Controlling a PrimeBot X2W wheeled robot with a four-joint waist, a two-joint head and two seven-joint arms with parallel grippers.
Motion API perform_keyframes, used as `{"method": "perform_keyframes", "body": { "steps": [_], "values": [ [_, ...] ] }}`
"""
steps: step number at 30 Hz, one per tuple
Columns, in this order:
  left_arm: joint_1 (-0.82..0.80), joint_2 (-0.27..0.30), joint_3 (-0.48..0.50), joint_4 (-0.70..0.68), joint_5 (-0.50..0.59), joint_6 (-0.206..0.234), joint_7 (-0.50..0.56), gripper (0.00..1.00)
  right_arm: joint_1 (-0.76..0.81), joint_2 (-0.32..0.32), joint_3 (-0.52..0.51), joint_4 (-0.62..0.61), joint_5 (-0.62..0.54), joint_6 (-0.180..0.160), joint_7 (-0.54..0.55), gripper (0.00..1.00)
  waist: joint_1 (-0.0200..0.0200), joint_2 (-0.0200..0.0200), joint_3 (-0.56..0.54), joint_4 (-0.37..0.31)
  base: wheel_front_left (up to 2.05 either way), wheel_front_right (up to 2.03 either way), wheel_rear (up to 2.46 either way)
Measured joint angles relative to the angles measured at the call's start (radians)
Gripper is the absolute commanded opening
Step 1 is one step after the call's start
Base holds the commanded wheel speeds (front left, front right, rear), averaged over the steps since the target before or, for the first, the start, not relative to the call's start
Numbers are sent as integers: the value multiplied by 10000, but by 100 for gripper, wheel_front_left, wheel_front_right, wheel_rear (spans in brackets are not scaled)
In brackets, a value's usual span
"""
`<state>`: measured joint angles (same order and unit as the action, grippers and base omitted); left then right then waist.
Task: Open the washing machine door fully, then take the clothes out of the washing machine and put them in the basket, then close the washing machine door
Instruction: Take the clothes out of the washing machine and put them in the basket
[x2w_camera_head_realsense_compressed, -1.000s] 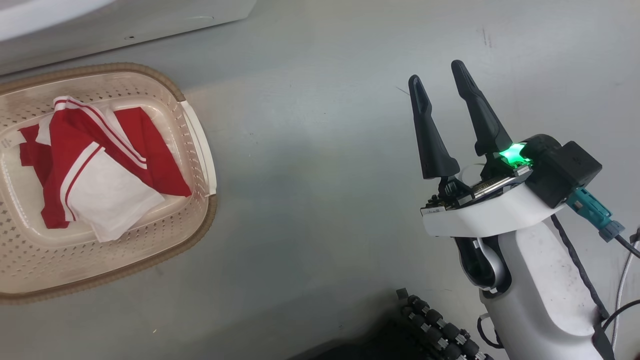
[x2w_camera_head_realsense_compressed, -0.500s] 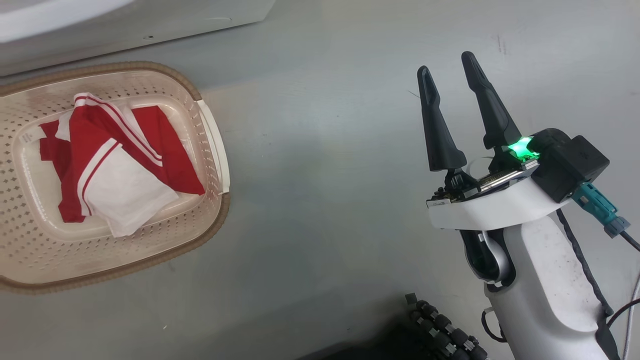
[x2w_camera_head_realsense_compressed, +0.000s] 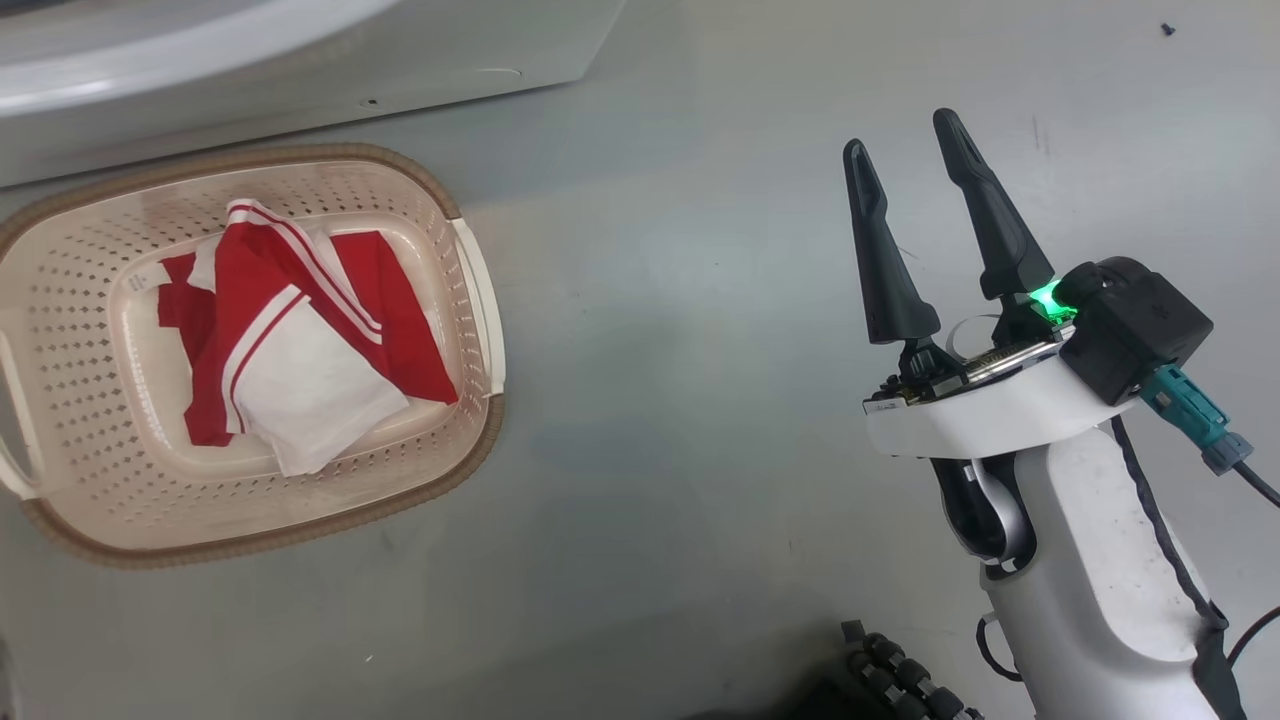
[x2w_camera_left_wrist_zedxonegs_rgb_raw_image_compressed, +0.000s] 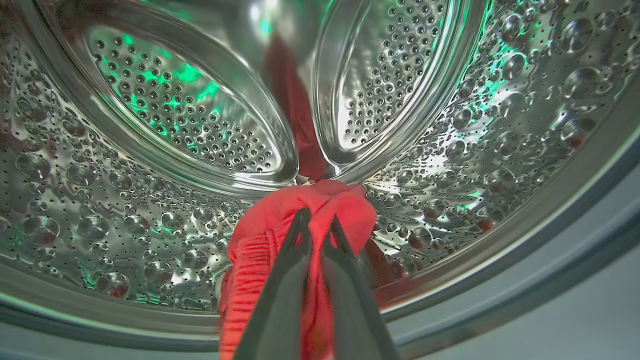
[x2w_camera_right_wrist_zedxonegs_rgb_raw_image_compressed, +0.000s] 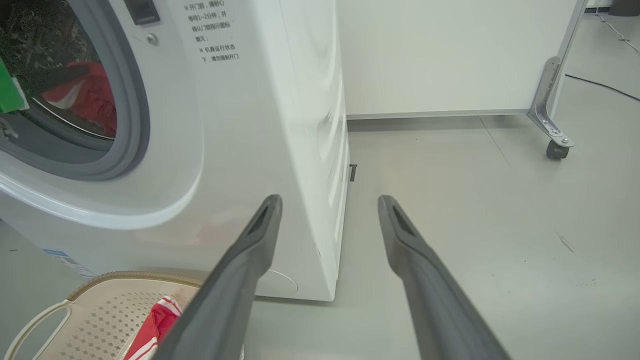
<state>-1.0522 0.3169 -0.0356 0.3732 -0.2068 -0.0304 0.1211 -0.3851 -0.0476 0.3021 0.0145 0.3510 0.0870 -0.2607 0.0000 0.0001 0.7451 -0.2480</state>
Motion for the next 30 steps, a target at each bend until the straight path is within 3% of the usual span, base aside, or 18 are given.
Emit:
{"method": "perform_keyframes", "body": {
  "steps": [23, 30],
  "values": [
    [4123, -1592, -4, -1154, -364, 619, -3402, 0, 1249, -15, -313, 769, -871, 176, 0, 100, 0, 0, -2228, 948, 0, 0, 0],
    [4967, -1712, 6, -1726, -366, 694, -3611, 0, 1886, -13, -481, 926, -913, 178, 0, 100, 0, 0, -3140, 1162, 0, 0, 0]
  ]
}}
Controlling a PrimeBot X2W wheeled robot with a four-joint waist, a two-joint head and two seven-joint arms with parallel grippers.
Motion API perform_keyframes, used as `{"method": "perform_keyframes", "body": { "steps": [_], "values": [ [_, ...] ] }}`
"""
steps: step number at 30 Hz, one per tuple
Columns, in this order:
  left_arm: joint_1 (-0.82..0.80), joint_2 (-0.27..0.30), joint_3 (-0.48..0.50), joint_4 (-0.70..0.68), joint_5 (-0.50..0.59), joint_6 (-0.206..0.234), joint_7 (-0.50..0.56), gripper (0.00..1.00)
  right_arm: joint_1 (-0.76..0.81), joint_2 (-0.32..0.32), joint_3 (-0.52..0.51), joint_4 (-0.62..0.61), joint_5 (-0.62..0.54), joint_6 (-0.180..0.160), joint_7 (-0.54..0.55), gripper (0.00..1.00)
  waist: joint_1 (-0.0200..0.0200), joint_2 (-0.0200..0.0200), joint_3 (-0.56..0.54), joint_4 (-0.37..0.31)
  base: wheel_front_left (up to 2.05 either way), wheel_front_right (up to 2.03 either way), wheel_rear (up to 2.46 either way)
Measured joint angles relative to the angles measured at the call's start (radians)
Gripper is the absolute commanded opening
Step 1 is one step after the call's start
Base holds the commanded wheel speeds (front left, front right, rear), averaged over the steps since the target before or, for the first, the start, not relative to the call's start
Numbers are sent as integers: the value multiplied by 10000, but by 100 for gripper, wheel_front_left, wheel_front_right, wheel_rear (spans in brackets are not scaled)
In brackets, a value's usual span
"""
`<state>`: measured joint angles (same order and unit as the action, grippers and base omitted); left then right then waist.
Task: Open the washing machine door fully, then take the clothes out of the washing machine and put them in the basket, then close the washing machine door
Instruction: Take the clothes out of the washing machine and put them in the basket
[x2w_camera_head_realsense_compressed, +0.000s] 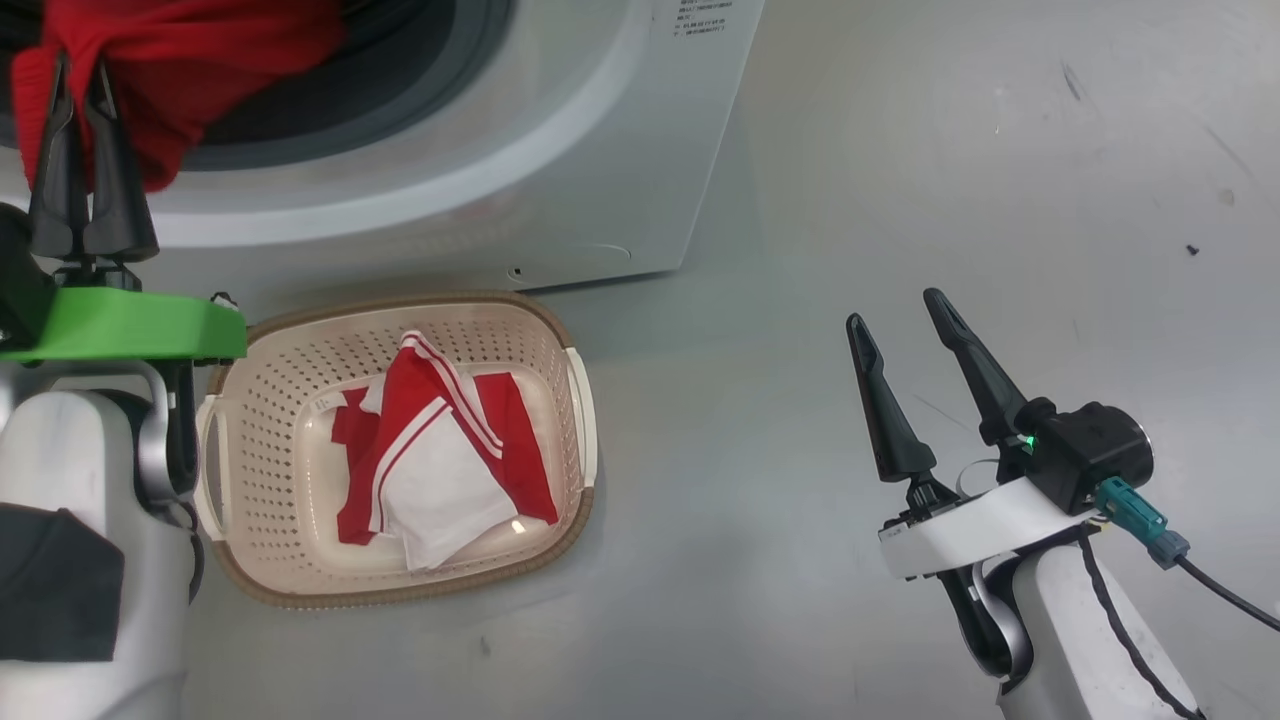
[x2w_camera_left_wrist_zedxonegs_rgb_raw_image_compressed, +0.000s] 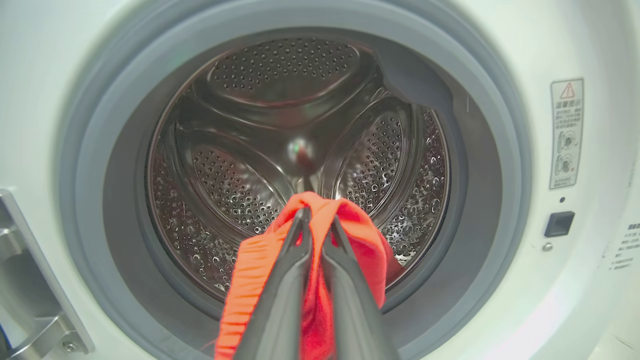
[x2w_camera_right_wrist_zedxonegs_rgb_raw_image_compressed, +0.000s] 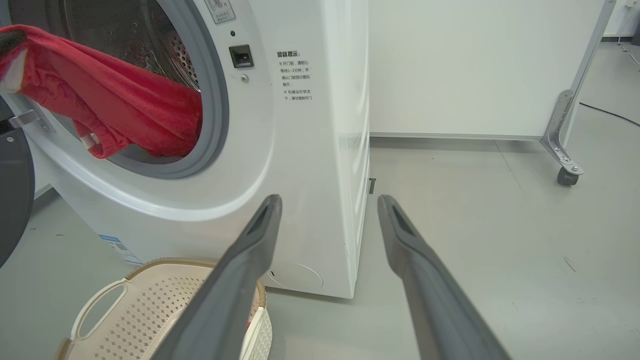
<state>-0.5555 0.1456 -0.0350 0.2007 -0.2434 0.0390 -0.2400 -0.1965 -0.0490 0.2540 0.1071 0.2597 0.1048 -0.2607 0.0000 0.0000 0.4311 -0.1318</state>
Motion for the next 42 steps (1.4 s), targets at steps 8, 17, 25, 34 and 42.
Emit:
{"method": "perform_keyframes", "body": {
  "steps": [8, 17, 25, 34, 42],
  "values": [
    [574, -92, 23, -727, 0, 65, -88, 0, 471, 2, -35, 82, -10, 73, 0, 100, 0, 0, -880, 133, 0, 0, 0],
    [1094, -109, 142, -2008, 192, 184, -121, 0, 1047, 6, -31, 119, -59, 75, 0, 100, 0, 0, -1815, 283, 0, 0, 0],
    [1653, -157, 56, -2863, 341, 190, -123, 0, 1320, 8, -33, 107, -81, 84, 0, 100, -1, 0, -2367, 412, 0, 0, 0],
    [2707, -374, -136, -3336, 341, 272, -123, 0, 1442, 12, 31, 0, -119, 86, 0, 100, 0, 0, -2536, 539, 0, 0, 0],
    [3978, -564, -383, -3131, 186, 272, 71, 0, 1450, 13, 157, -148, -150, 105, 0, 100, -1, 0, -2451, 552, 0, 0, 0]
  ]
}}
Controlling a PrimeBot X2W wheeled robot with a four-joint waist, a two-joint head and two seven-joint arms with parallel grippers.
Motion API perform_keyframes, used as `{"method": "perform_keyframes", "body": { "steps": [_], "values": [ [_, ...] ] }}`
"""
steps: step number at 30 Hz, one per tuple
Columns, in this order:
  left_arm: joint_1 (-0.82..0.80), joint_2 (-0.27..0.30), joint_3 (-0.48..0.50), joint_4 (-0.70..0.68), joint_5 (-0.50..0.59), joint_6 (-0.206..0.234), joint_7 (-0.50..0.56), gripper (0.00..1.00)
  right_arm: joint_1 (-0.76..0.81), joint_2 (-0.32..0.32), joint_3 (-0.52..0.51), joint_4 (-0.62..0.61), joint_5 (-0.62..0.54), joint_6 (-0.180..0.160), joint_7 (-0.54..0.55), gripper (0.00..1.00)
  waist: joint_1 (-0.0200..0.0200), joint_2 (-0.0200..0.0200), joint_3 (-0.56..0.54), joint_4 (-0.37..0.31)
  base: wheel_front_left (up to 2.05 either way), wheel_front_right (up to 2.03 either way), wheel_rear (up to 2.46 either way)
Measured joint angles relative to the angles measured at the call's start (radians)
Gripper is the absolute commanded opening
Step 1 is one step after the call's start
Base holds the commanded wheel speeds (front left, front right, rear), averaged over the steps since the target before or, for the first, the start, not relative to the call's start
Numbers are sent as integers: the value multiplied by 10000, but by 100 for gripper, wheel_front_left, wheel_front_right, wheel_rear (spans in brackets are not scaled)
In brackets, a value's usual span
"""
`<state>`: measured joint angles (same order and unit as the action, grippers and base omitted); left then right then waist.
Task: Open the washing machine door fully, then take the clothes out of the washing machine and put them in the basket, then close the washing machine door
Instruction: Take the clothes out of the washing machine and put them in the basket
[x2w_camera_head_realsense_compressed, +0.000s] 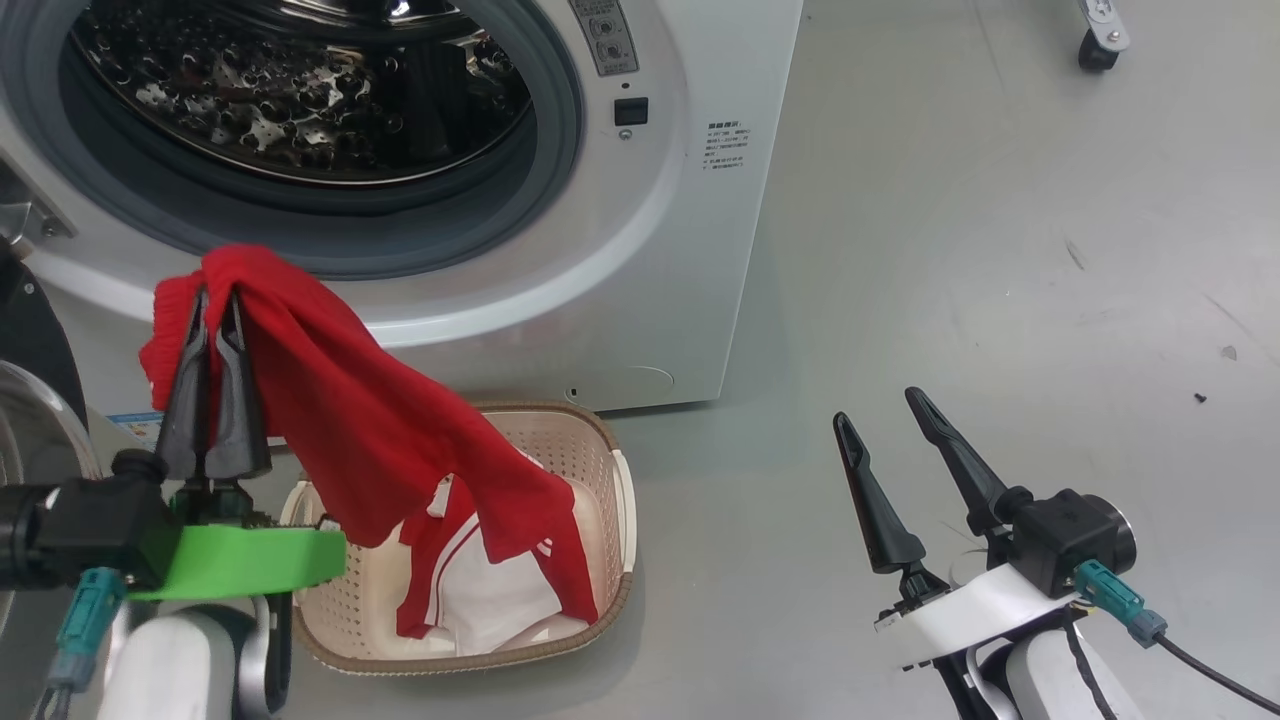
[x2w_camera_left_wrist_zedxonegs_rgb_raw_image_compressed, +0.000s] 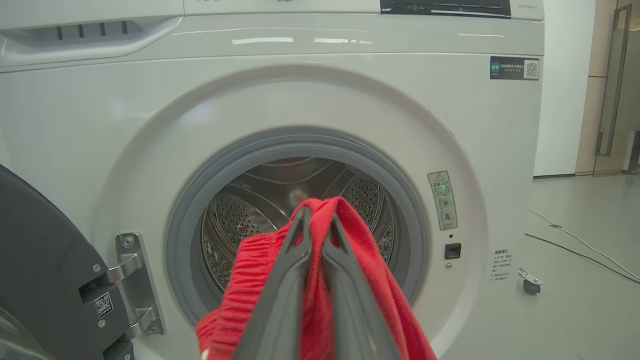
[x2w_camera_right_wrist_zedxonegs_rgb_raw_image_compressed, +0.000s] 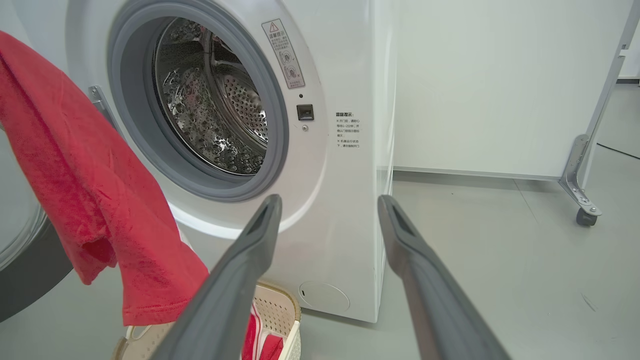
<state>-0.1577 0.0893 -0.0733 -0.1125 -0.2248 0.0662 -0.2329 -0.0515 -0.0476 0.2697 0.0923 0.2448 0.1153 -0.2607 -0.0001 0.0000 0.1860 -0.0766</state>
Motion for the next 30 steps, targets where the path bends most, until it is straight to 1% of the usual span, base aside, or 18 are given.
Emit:
{"method": "perform_keyframes", "body": {
  "steps": [8, 10, 17, 23, 28, 30],
  "values": [
    [755, -117, -516, 779, -355, -17, 422, 0, -12, 2, -10, -280, -12, 10, 0, 100, 0, 0, 465, -112, 0, 0, 0],
    [798, -178, -562, 1078, -614, -25, 522, 0, -22, 0, -10, -357, -12, 10, 2, 100, 0, 0, 634, -142, 0, 0, 0],
    [725, -188, -554, 2013, -905, -153, 823, 0, -259, 0, 6, -575, -10, 10, 0, 100, 0, 0, 1347, -267, 0, 0, 0],
    [175, -155, -546, 2775, -982, -336, 1099, 0, -677, -2, 167, -830, -6, 36, 0, 100, 0, 0, 2069, -430, 0, 0, 0],
    [-519, -8, -468, 3501, -1043, -468, 1415, 0, -1102, -6, 255, -1014, 0, 65, 0, 100, 0, 0, 2722, -625, 0, 0, 0],
    [-821, 31, -493, 3824, -1093, -594, 1620, 0, -1248, -6, 255, -1091, 10, 65, 0, 100, 0, 0, 2990, -706, 0, 0, 0]
  ]
}}
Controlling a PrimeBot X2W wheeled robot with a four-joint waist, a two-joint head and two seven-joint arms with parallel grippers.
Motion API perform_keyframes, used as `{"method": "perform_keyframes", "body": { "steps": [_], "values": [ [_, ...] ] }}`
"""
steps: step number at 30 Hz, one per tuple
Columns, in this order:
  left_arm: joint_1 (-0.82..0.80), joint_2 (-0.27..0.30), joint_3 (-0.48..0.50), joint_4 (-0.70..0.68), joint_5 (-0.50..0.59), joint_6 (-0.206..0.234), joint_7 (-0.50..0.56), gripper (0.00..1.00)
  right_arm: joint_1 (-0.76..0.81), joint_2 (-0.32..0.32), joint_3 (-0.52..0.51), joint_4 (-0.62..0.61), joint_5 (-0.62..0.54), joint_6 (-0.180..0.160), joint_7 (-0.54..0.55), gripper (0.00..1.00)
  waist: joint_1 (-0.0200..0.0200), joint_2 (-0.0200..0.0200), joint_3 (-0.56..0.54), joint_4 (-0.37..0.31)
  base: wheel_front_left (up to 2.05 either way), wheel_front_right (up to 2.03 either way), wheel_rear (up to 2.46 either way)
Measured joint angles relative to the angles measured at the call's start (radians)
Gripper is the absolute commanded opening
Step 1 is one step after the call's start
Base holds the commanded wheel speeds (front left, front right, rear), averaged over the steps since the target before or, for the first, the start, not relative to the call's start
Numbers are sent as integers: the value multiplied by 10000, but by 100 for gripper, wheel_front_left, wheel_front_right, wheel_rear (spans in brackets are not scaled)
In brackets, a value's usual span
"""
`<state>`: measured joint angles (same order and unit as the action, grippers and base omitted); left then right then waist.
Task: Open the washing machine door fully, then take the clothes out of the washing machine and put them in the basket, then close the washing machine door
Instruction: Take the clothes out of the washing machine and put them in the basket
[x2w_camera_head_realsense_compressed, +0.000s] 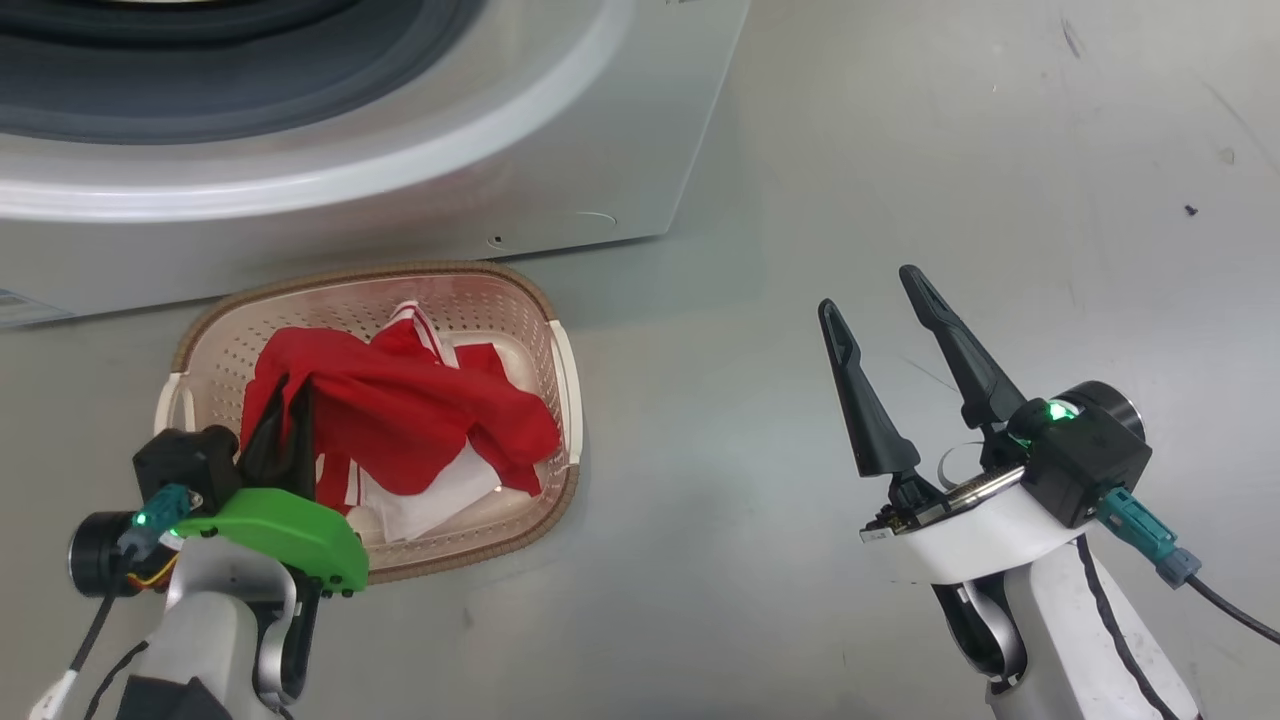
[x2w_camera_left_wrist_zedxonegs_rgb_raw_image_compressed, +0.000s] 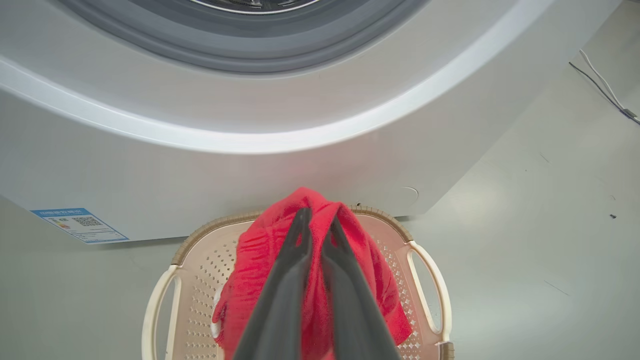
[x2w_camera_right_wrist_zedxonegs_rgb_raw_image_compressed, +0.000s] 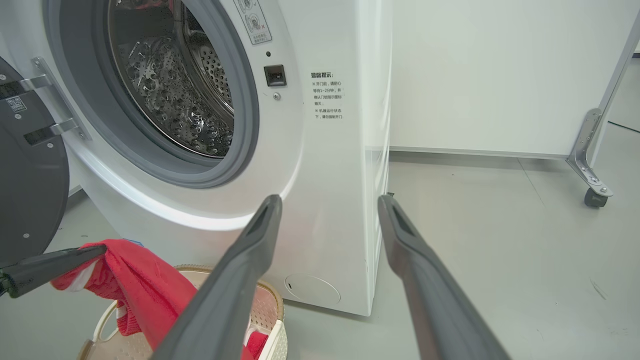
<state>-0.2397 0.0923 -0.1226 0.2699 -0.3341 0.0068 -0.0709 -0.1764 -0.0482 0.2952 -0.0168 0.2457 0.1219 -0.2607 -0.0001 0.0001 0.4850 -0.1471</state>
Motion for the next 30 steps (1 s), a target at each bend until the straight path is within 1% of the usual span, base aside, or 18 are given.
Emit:
{"method": "perform_keyframes", "body": {
  "steps": [2, 11, 13, 17, 24, 30],
  "values": [
    [-318, 31, -27, 357, -81, -111, 222, 0, -115, -2, 13, -63, 33, 0, 0, 100, 0, 0, 276, -78, 0, 0, 0],
    [-1781, 228, 190, 1883, -464, -316, 1168, 0, -725, -10, 268, -190, 230, 0, 0, 100, 0, 0, 1522, -392, 0, 0, 0],
    [-2082, 334, 205, 2169, -472, -389, 1329, 0, -915, -6, 364, -215, 305, 0, 0, 100, 0, 0, 1783, -461, 0, 0, 0],
    [-2632, 566, 303, 2767, -520, -401, 1632, 0, -1230, -8, 430, -284, 474, 0, 0, 100, 0, 0, 2255, -616, 0, 0, 0],
    [-3542, 581, 596, 3714, -761, -401, 1854, 0, -1499, -10, 441, -270, 533, 0, 0, 100, 0, 0, 2901, -873, 0, 0, 0],
    [-3814, 577, 709, 4431, -899, -474, 1941, 0, -1645, -8, 466, -178, 562, 0, 0, 100, 0, 0, 3140, -1029, 0, 0, 0]
  ]
}}
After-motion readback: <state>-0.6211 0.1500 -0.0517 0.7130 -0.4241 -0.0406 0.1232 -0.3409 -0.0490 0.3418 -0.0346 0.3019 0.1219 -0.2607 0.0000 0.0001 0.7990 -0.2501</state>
